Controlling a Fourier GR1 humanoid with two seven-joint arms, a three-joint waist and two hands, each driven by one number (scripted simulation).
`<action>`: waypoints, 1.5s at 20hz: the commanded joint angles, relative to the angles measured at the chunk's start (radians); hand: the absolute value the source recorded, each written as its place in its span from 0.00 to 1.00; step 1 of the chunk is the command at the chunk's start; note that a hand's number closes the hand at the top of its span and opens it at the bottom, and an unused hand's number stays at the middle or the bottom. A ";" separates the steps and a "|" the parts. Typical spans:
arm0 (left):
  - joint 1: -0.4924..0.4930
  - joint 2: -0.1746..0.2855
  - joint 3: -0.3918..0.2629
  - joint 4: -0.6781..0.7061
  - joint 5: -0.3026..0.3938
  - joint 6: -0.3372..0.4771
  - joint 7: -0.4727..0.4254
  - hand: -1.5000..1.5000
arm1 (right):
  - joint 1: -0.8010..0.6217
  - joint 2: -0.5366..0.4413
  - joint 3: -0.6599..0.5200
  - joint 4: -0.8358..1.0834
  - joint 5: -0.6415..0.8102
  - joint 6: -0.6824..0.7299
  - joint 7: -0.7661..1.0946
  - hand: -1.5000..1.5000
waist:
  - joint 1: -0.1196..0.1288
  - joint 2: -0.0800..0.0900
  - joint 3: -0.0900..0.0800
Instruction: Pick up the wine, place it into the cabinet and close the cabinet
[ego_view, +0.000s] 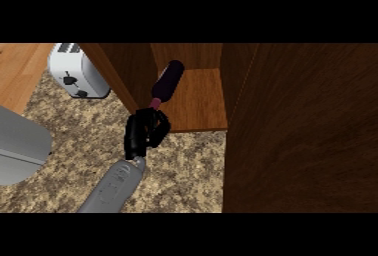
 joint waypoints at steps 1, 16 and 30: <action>-0.208 -0.056 0.014 0.206 0.004 -0.070 0.086 1.00 | 0.006 0.009 0.021 -0.067 -0.043 -0.009 0.026 0.00 | -0.040 0.035 -0.016; -0.212 -0.057 0.087 0.159 0.075 0.037 0.054 1.00 | 0.032 -0.001 0.004 -0.060 -0.088 0.021 -0.004 0.00 | -0.074 0.043 -0.018; -0.266 -0.004 -0.080 0.226 -0.149 0.116 0.095 1.00 | 0.007 -0.022 -0.011 -0.007 -0.100 0.055 -0.018 0.00 | -0.081 0.042 -0.013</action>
